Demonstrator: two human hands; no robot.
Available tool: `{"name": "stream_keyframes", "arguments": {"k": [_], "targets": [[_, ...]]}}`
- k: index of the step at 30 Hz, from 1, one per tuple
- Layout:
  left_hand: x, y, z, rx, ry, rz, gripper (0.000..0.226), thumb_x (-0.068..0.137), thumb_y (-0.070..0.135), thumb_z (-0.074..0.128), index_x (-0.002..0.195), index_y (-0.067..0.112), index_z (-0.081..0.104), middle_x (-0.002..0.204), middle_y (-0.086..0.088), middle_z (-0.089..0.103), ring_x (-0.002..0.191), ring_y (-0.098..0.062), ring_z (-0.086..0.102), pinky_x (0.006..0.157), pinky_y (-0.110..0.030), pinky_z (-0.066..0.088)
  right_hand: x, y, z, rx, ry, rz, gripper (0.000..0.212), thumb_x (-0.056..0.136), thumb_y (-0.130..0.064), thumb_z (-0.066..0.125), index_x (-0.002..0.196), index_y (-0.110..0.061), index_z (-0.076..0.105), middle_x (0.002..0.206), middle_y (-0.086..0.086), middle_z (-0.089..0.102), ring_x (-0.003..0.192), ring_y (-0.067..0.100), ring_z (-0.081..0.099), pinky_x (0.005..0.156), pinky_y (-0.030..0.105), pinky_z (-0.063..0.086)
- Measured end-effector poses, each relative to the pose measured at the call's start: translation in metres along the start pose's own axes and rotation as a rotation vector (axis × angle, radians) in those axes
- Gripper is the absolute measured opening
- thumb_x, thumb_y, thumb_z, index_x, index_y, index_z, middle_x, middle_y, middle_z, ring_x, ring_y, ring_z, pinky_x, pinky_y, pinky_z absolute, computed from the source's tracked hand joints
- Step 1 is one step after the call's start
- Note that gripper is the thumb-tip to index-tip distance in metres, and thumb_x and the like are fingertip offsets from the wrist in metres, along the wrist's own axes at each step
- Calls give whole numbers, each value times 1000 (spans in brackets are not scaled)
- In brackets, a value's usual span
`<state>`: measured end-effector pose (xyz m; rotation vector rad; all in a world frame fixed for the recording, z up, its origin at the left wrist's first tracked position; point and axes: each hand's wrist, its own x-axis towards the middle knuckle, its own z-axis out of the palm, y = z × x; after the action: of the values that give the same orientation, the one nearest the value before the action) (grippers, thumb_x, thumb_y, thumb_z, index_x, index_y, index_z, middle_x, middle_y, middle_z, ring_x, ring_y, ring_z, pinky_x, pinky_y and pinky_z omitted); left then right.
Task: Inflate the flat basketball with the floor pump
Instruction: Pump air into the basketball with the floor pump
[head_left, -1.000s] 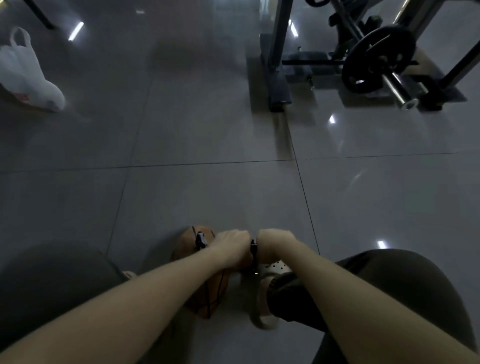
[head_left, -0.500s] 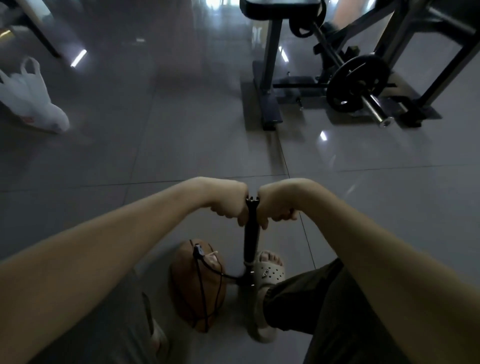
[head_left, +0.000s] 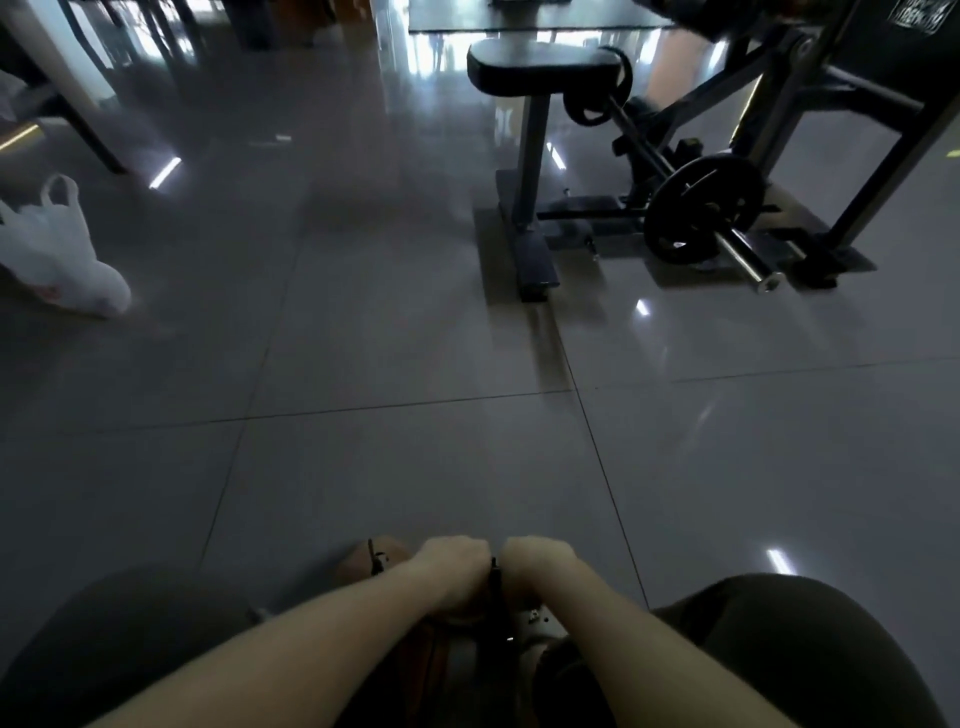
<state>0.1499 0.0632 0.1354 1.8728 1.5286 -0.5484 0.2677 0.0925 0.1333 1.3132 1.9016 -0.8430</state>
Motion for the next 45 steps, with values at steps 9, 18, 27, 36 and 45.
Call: {"name": "stream_keyframes", "arguments": {"k": [9, 18, 27, 36, 45], "targets": [[-50, 3, -114, -124, -6, 50, 11, 86, 22, 75, 92, 14, 76, 80, -4, 67, 71, -22, 59, 65, -36, 48, -87, -1, -105, 96, 31, -63, 14, 90, -24, 69, 93, -10, 66, 70, 2, 53, 54, 14, 45, 50, 25, 42], [-30, 0, -50, -22, 65, 12, 28, 95, 27, 62, 109, 3, 66, 108, -16, 68, 94, -32, 65, 71, -34, 46, -26, -17, -43, -70, 33, 3, 17, 92, -16, 64, 76, -14, 57, 78, 4, 58, 80, 22, 60, 87, 37, 56], [-2, -2, 9, 30, 43, 52, 32, 95, 29, 66, 117, 6, 61, 119, -15, 66, 109, -34, 65, 83, -39, 50, -12, -7, 3, -64, -9, 33, 22, 91, -26, 63, 107, -12, 64, 103, 8, 65, 95, 27, 64, 91, 40, 54], [-68, 1, -108, -106, 146, 90, 22, 89, 22, 65, 68, 14, 61, 64, -1, 56, 55, -19, 49, 50, -29, 37, -97, -14, -108, 35, 40, -25, 8, 85, -12, 71, 85, -7, 65, 70, 7, 56, 57, 19, 50, 58, 31, 50], [-12, -3, 0, -4, 93, 76, 28, 91, 28, 66, 109, 7, 64, 110, -13, 68, 103, -33, 67, 84, -41, 56, -19, -10, -9, -80, -70, 55, 7, 89, -13, 67, 86, -10, 62, 76, 4, 53, 84, 24, 57, 86, 38, 54]]}}
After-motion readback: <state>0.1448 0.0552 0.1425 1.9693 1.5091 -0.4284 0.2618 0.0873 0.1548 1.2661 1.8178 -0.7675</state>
